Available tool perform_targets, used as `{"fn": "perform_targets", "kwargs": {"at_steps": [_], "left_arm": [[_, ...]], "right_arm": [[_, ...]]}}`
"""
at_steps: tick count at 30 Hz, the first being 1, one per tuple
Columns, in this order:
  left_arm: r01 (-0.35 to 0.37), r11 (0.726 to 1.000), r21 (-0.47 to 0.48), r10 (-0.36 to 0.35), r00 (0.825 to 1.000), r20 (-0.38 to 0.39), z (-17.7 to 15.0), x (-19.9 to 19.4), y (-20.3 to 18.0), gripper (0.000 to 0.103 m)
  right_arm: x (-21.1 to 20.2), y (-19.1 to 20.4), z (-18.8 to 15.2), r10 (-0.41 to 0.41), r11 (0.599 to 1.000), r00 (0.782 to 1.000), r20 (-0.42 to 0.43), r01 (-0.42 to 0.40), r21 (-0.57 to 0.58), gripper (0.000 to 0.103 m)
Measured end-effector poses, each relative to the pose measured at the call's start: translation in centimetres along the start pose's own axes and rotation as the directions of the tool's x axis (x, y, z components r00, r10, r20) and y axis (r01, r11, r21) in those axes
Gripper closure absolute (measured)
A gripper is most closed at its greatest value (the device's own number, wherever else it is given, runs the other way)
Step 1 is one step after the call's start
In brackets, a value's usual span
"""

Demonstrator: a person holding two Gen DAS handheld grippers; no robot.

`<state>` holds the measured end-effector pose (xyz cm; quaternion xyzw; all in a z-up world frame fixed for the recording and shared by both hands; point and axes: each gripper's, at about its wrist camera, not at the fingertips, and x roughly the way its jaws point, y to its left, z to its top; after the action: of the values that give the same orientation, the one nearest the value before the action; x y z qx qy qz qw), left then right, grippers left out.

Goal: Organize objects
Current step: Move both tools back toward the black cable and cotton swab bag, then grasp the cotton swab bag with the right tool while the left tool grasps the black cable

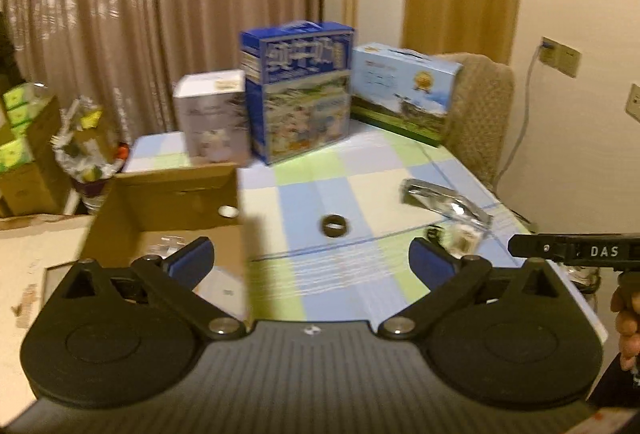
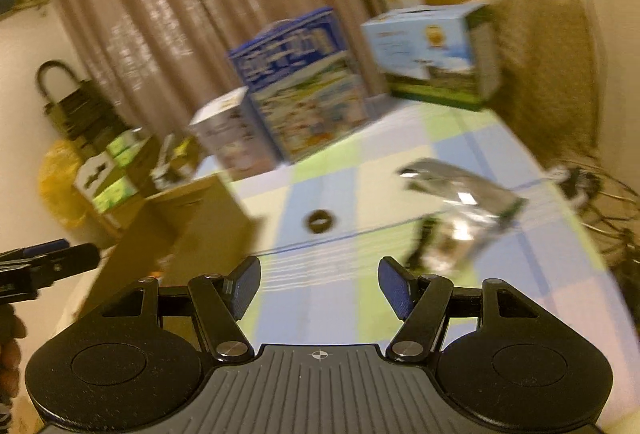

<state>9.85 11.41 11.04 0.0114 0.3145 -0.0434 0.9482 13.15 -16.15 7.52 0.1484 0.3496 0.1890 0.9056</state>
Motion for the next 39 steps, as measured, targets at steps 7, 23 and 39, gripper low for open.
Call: {"fn": "perform_targets", "kwargs": {"at_steps": [7, 23, 39], "left_arm": [[0.057, 0.998, -0.005, -0.057, 0.997, -0.044, -1.1, 4.3, -4.3, 0.001], [0.103, 0.993, -0.051, -0.109, 0.983, -0.151, -3.5, 17.2, -6.8, 0.001], [0.145, 0.989, -0.041, -0.15, 0.973, -0.174, -2.6, 22.2, -7.5, 0.001]], "right_arm": [[0.6, -6.5, -0.8, -0.106, 0.992, 0.994, -0.03, 0.108, 0.059, 0.04], [8.5, -12.2, 1.4, -0.128, 0.984, 0.983, -0.136, 0.142, 0.106, 0.041], [14.6, -13.5, 3.3, -0.117, 0.979, 0.971, -0.207, 0.148, 0.143, 0.049]]}}
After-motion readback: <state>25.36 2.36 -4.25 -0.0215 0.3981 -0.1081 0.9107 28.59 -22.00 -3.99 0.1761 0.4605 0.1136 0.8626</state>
